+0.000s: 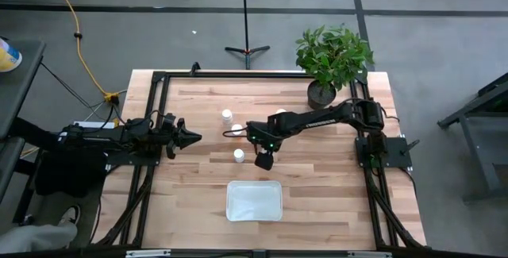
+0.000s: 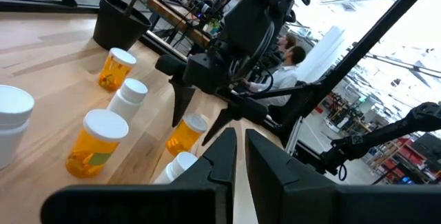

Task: Pick and place pill bottles into a basket
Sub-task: Put the bottom orange medicine bottle into the container

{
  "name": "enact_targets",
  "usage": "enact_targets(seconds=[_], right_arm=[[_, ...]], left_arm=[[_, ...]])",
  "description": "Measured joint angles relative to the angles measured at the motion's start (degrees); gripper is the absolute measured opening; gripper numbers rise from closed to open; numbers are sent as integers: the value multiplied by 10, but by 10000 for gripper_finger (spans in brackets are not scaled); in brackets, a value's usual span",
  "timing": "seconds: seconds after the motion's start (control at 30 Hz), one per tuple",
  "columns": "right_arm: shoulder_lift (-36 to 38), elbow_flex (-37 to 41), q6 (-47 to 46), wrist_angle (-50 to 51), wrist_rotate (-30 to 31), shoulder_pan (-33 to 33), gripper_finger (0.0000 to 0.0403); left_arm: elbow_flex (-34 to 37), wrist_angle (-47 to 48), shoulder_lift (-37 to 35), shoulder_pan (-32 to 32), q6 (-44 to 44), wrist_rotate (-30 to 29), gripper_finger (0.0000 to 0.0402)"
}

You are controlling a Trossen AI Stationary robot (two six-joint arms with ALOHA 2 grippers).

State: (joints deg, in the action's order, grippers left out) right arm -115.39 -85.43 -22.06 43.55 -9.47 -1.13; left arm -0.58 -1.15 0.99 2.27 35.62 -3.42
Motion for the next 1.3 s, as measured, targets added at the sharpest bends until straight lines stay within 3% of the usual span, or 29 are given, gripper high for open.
enact_targets(seconds=[0.37, 1.03, 1.3], right_arm=[[0, 0, 2, 0, -2, 0, 197], [5, -1, 1, 3, -16, 0, 192], [15, -75, 24, 69, -3, 0, 191]], left_arm=[[0, 0, 0, 0, 0, 0, 67], [0, 0, 0, 0, 0, 0, 67], [0, -1, 0, 0, -7, 0, 67]])
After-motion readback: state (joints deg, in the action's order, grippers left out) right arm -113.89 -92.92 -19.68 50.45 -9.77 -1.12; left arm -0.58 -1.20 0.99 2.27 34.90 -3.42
